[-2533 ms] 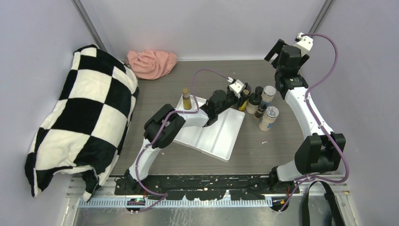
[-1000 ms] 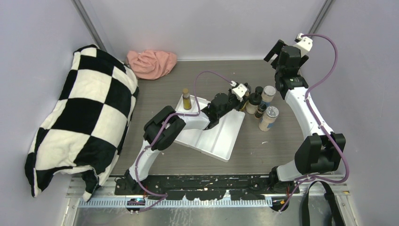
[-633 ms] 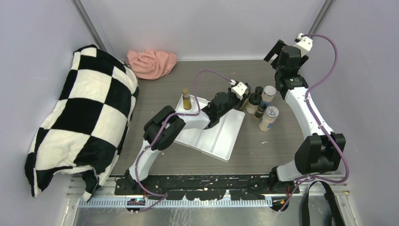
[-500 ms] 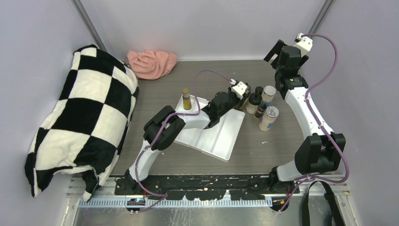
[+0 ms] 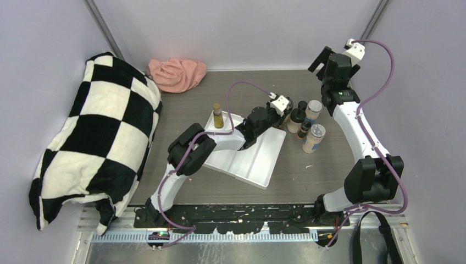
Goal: Organize the condiment bottles
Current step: Pick up the bottle from the center of the board.
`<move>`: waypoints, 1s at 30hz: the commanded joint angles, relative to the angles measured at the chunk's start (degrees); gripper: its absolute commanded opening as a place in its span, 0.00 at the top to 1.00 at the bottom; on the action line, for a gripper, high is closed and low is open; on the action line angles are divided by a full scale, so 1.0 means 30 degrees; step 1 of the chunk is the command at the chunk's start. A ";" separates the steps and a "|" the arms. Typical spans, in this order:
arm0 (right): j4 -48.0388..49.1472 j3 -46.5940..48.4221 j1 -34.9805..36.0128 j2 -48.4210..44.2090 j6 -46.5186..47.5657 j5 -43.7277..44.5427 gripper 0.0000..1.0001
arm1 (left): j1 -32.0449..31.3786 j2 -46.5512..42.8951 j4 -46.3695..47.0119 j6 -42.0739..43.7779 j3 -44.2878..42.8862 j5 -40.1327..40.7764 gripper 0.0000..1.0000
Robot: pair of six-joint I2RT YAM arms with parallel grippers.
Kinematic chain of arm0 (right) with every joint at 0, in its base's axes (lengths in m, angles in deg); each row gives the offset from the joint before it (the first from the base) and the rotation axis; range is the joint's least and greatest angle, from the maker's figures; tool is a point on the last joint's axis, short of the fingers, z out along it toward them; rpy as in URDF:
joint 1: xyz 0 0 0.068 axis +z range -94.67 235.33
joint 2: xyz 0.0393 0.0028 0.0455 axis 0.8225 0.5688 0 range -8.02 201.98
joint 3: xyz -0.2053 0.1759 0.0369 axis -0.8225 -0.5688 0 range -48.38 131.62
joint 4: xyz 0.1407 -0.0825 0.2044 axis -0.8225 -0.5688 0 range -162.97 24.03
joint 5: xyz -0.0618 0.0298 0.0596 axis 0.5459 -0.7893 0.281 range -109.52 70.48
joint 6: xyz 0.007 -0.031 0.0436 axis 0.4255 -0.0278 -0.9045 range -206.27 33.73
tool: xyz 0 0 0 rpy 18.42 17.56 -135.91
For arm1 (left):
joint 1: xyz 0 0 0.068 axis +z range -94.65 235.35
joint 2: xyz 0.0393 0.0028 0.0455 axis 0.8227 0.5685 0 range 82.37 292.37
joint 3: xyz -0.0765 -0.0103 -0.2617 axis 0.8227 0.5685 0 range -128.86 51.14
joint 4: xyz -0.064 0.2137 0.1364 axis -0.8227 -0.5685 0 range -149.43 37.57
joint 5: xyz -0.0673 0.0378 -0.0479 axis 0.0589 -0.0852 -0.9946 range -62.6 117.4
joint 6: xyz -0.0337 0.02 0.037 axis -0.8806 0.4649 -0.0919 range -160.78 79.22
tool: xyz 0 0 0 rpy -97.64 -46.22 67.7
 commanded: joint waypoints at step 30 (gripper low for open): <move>0.0090 -0.0253 -0.0078 -0.2205 -0.0585 -0.0296 0.07 | 0.0263 -0.6537 0.2100 0.0526 0.1322 0.2443 1.00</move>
